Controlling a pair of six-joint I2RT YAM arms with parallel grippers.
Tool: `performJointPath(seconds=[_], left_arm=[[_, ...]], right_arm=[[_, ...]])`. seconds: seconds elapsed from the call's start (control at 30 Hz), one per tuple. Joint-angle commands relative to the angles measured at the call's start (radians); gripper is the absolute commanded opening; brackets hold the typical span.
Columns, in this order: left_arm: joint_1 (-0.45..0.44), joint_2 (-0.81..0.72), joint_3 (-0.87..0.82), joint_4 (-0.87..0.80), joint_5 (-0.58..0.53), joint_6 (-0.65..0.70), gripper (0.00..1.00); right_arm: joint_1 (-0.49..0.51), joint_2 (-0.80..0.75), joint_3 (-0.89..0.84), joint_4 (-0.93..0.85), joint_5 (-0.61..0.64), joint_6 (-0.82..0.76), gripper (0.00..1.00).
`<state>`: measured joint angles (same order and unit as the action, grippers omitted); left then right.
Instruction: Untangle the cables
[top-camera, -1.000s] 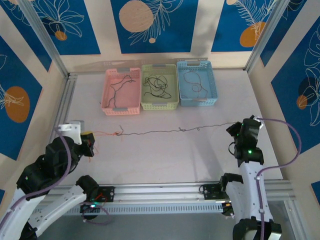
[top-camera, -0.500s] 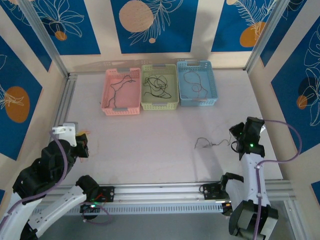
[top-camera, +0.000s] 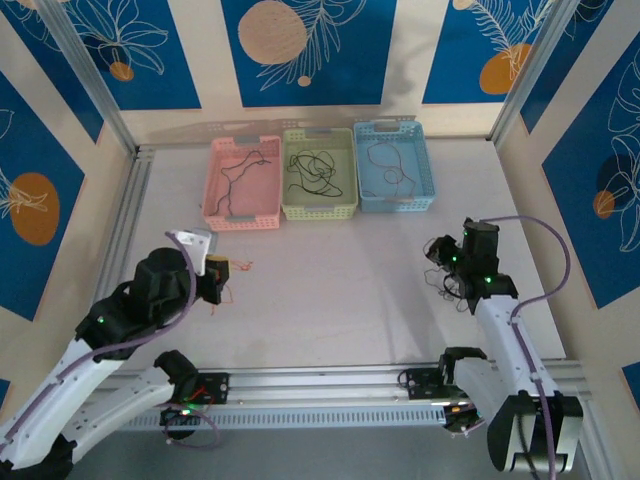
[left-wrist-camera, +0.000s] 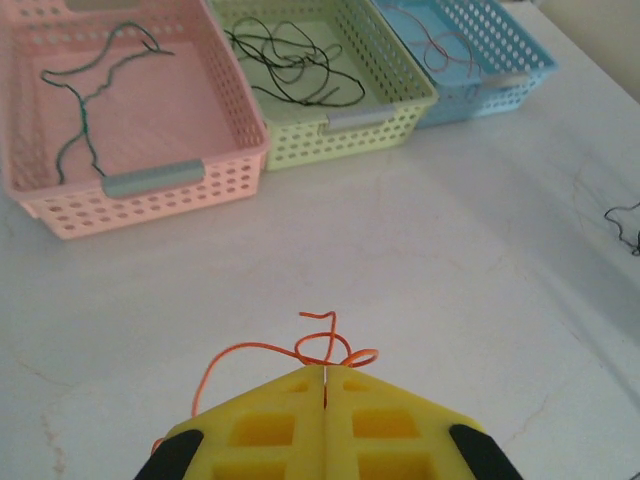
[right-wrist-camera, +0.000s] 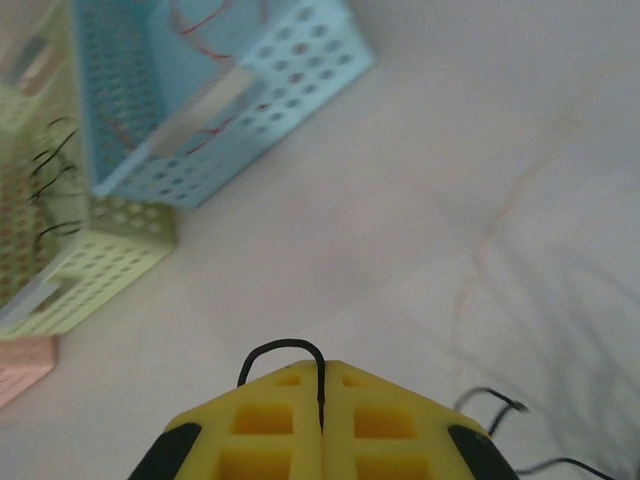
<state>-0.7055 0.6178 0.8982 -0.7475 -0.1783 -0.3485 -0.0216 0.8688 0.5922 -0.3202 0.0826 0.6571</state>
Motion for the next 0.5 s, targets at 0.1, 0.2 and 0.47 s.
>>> performJointPath(seconds=[0.1,0.2,0.47], left_arm=[[-0.004,-0.007,-0.025,0.056,0.055,-0.004,0.00],[-0.004,-0.007,-0.020,0.054,0.053,0.000,0.00],[-0.004,-0.020,-0.019,0.053,0.053,0.002,0.00]], right_arm=[[0.066,-0.028,0.094,0.125,-0.283,-0.014,0.00],[0.159,0.012,0.190,0.141,-0.331,-0.029,0.00],[0.336,0.092,0.268,0.010,-0.085,-0.076,0.00]])
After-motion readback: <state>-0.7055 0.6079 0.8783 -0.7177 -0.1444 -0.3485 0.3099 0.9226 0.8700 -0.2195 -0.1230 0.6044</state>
